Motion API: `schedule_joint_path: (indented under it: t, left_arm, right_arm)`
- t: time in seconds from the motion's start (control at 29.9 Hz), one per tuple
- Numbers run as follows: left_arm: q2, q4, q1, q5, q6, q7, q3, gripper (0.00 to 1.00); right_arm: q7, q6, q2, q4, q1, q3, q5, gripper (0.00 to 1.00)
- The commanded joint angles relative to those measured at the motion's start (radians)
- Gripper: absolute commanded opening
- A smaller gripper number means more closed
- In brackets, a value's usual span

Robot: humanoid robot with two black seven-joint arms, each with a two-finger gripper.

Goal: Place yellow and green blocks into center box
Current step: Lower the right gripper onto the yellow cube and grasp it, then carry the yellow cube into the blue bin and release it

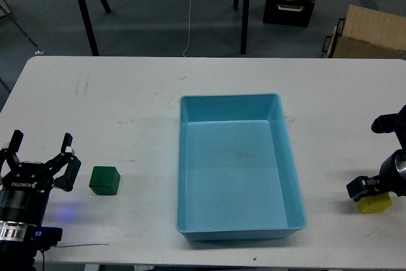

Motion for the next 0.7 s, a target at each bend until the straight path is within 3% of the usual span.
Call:
schedule_joint_path:
  t: [0.0,0.1,0.23,0.4,0.54,0.67]
  left_arm:
    - [0.0,0.0,0.002,0.0,0.0,0.0,0.0,1.0]
    - [-0.001,0.0,0.002,0.0,0.0,0.002,0.001,1.0]
    - [-0.012,0.0,0.002,0.0,0.0,0.003,0.005,1.0]
    - [-0.011,0.0,0.0,0.003,0.0,-0.002,0.037,1.0]
    - [-0.012,0.0,0.0,0.003,0.0,-0.002,0.043,1.0]
    - [-0.012,0.0,-0.002,0.003,0.0,-0.002,0.043,1.0]
  right_arm:
    - [0.0,-0.001,0.0,0.0,-0.008,0.0,-0.026,0.7]
    - [0.0,-0.01,-0.001,0.0,-0.01,0.0,-0.051,0.26]
    - [-0.002,-0.061,-0.008,0.01,-0.01,0.006,-0.05,0.01]
    - [-0.002,-0.064,-0.056,0.082,0.048,0.096,-0.04,0.0]
    - [-0.002,-0.053,-0.077,0.119,0.215,0.137,-0.002,0.0]
    - [-0.002,-0.04,0.027,0.113,0.395,0.137,0.131,0.01]
